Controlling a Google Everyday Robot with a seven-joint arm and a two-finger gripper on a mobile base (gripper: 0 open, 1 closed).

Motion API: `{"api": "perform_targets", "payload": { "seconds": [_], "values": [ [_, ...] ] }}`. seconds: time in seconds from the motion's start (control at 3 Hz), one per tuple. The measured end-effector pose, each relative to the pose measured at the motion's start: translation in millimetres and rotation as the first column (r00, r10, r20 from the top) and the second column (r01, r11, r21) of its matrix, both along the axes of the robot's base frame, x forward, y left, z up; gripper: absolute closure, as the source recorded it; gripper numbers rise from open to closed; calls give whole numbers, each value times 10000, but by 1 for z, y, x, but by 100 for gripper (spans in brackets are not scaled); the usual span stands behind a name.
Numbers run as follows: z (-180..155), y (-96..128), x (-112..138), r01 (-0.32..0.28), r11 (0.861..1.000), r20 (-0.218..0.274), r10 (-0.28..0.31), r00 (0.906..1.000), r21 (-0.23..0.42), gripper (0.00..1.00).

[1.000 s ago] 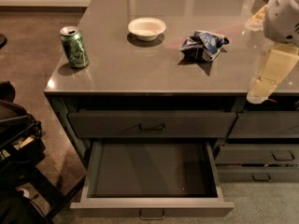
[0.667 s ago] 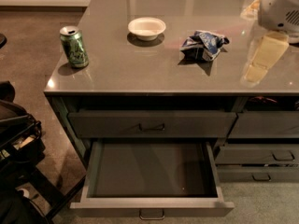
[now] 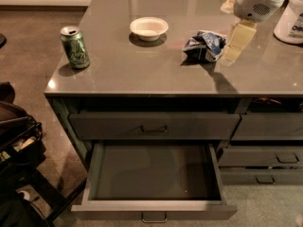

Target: Place blue chip bag into middle drawer

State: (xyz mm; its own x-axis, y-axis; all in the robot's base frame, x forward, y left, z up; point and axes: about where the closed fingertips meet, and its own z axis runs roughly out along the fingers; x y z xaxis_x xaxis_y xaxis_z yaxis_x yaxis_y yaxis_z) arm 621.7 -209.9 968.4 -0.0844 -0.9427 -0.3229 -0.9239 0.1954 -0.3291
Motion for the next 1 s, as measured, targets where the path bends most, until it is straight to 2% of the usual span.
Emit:
{"api": "perform_targets", "payload": {
  "seconds": [0.33,0.67,1.0],
  "values": [
    [-21,12,48,-333,9990,172,328,9993,293,0],
    [-44,30,85,-512,9958,313,489,9983,762,0],
    [-76,44,114,-553,9936,168,539,9984,986,0]
  ]
}}
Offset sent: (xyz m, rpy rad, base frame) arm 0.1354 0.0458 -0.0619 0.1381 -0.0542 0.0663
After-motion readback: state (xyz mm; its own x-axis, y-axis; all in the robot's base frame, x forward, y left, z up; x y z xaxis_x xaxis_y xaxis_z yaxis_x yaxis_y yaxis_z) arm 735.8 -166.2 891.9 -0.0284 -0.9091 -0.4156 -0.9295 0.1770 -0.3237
